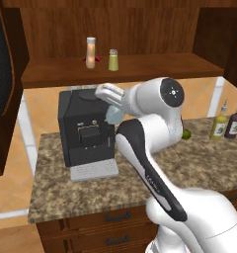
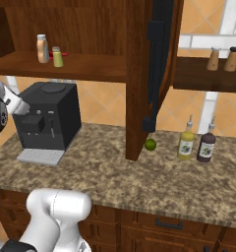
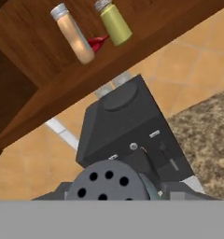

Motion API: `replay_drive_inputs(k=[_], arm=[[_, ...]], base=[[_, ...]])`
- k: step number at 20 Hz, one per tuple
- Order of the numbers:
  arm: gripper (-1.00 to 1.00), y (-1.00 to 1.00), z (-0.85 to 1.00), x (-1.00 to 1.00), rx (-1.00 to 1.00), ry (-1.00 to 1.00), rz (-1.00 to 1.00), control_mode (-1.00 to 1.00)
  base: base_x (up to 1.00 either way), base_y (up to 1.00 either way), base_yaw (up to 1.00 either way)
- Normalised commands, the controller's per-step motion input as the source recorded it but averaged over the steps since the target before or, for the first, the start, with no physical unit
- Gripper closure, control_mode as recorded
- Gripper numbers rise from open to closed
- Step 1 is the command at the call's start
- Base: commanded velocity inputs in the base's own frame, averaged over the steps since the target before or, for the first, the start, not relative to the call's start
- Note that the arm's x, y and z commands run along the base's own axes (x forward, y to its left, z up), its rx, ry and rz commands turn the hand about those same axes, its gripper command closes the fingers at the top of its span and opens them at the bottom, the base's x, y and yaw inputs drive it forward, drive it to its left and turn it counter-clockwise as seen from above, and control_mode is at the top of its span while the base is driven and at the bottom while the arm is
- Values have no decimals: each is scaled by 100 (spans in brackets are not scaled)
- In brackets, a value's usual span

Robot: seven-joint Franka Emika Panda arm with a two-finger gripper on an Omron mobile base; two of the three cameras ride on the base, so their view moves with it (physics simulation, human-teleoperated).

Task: Put the shaker and condiment bottle from the counter next to their counterparts in the cabinet.

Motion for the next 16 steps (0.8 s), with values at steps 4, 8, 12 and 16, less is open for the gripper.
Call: replay_drive_inputs(k=[4,8,12,16], arm=[[100,-24,27,-8,-1,-8,0,-100],[100,-28,23,-2,-1,-1,0,-100],[100,-28,21,0,-1,1,0,-100],[100,-21,35,0,-1,10,0,-100]], base=[[0,0,0],[0,0,0],[0,0,0],[0,0,0]])
